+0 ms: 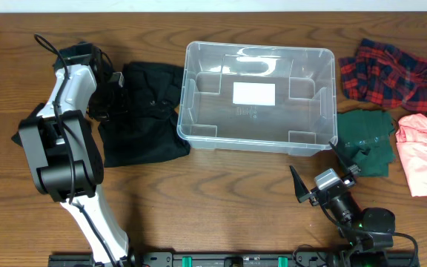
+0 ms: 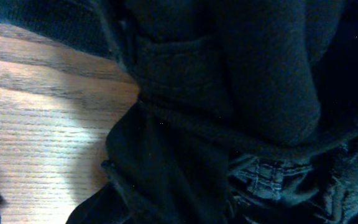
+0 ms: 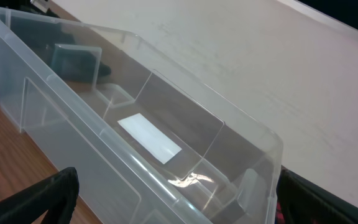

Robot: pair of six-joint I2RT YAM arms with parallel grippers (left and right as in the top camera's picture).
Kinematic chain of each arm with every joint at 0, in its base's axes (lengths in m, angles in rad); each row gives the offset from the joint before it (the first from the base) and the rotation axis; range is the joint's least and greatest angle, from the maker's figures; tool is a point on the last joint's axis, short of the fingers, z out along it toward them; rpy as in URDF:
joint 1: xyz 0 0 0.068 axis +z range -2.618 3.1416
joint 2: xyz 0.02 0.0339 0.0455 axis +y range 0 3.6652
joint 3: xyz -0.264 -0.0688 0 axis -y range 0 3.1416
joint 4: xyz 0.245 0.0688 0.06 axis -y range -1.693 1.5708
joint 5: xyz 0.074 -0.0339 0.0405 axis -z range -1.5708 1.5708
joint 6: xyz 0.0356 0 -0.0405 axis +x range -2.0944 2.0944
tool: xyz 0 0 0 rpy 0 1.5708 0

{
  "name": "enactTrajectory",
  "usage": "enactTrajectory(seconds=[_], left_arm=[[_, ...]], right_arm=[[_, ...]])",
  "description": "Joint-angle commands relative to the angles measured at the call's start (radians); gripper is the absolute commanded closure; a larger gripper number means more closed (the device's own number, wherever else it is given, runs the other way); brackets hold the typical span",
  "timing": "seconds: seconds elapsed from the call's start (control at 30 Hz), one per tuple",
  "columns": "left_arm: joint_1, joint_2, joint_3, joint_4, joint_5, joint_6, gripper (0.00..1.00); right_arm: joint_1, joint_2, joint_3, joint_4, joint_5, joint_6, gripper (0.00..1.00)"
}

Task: Pack container
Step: 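Grasp the black taped garment bundle with the left gripper and lift, then carry the black bundle right and lower it into the clear container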

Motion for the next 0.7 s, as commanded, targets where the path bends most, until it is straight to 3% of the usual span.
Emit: enactTrajectory(seconds=[0.0,0.47,0.67], left_arm=[[0.005,-0.041,0.031,-0.023,-0.046,-0.015,0.94],[0.005,-0.371,0.05,-0.021,-0.047,-0.02,0.94],[0.004,-0.53,0.05,0.029,-0.046,-0.123,0.94]], right_arm=[[0.006,-0.005,-0.002,-0.002,-0.006,-0.01,0.01],[0.006,-0.005,-0.002,-0.002,-0.006,-0.01,0.01],[0.006,-0.005,-0.002,-0.002,-0.006,-0.01,0.01]])
